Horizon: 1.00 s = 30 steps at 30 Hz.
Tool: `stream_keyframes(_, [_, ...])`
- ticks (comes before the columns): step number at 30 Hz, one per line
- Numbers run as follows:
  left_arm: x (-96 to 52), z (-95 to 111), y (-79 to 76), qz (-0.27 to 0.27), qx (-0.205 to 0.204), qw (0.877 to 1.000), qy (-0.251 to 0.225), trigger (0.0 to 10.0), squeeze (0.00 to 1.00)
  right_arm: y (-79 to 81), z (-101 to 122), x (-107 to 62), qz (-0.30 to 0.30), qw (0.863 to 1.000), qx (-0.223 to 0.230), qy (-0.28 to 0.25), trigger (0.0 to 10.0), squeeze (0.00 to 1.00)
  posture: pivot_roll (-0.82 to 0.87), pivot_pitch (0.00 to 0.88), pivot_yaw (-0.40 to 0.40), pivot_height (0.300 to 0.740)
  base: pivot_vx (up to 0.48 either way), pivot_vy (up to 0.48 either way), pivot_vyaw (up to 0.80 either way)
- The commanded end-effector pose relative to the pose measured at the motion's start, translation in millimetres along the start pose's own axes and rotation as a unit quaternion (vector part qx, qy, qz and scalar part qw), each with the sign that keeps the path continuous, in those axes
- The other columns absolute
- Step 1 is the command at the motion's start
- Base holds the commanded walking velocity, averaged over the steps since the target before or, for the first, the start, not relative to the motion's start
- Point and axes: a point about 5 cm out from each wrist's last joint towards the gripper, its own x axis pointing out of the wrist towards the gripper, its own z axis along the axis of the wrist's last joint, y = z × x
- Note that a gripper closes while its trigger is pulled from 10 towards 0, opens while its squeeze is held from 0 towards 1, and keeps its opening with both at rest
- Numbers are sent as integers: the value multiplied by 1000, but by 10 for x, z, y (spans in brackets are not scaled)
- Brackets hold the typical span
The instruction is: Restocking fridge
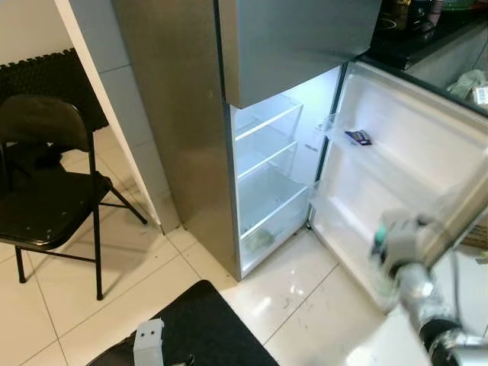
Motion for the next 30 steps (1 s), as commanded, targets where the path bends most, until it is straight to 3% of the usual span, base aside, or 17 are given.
stream_keyframes(1, [2, -68, -42, -3, -1, 1000, 11, 10000, 0, -23, -46, -11, 7, 1000, -16, 14, 10000, 0, -61, 0, -25, 740, 0, 0, 0])
stream_keyframes(3, [4, -60, -41, -2, 5, 1000, 10, 10000, 0, 64, -331, -117, 31, 997, -22, 65, 10000, 0, -63, 0, -22, 740, 0, 0, 0])
stream_keyframes(6, [6, -50, -39, 0, 10, 1000, 8, 10000, 0, 91, -499, -192, 37, 994, -25, 95, 10000, 0, -62, 0, -24, 740, 0, 0, 0])
stream_keyframes(8, [10, -30, -39, 3, 22, 1000, 5, 10000, 0, 126, -852, -382, 48, 985, -27, 162, 10000, 0, -63, 0, -22, 740, 0, 0, 0])
stream_keyframes(17, [14, -18, -33, 11, 41, 999, 7, 10000, 0, 127, -1295, -685, 54, 964, -30, 259, 10000, 0, -69, 0, -16, 740, 0, 0, 0])
stream_keyframes(30, [22, -17, -47, 8, 31, 999, 9, 10000, 0, 114, -1295, -683, 50, 963, -17, 264, 10000, 0, -71, 0, -12, 740, 0, 0, -800])
